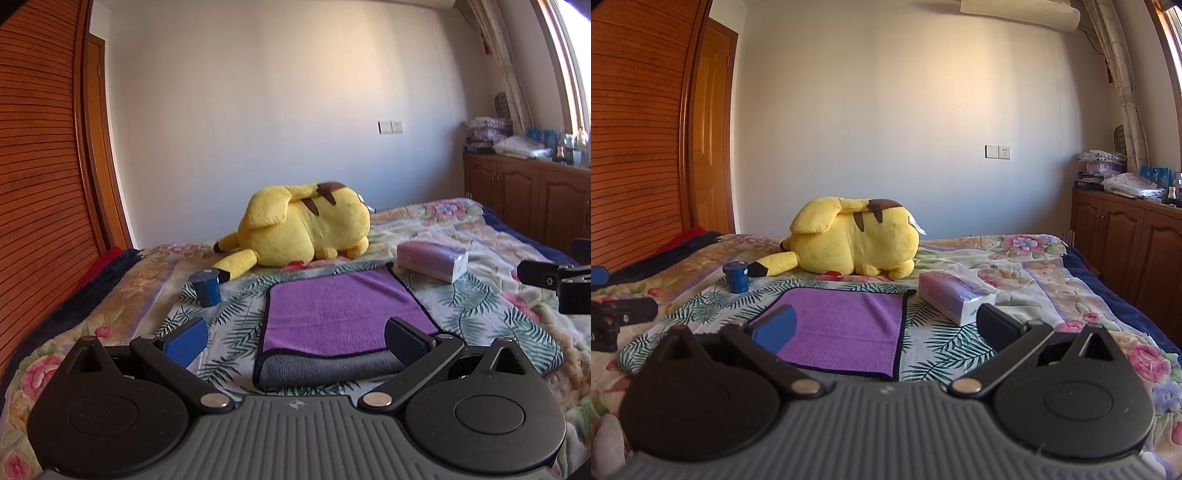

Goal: Fold towel

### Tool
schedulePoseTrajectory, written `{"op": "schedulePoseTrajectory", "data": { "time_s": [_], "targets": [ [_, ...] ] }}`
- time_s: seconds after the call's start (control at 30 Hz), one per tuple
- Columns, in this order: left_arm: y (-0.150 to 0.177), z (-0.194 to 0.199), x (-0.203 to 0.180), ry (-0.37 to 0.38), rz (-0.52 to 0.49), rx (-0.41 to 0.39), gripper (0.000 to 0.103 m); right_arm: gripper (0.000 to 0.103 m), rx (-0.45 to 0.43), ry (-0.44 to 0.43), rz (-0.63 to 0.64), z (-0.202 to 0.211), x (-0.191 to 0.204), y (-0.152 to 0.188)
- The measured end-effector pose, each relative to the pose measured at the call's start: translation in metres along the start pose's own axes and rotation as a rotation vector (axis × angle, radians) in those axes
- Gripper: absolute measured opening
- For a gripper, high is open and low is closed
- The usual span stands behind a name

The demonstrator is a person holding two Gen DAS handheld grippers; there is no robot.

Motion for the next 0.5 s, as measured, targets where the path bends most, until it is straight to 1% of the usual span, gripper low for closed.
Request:
{"op": "schedulePoseTrajectory", "data": {
  "time_s": [0.13,0.33,0.5],
  "targets": [
    [0.005,-0.004,-0.005,0.003,-0.023,0.026,0.103,0.103,0.019,0.004,0.005,-0.002,0.004,0.002],
    [0.01,-0.01,-0.006,0.008,-0.023,0.062,0.103,0.103,0.038,0.001,0.012,-0.004,0.007,0.004],
    [0.014,-0.014,-0.009,0.012,-0.035,0.089,0.103,0.103,0.038,-0.001,0.022,-0.01,0.007,0.001]
  ]
}}
Point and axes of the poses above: each gripper's, at about its wrist camera, not at the fingertips, and z roughly against the way its jaws point, x to its left, y to its underside, the point moved 7 cm from there along -z, roughly the way its jaws point, and after that the axes turned 6 degrees about -z, right-handed, at the moved point
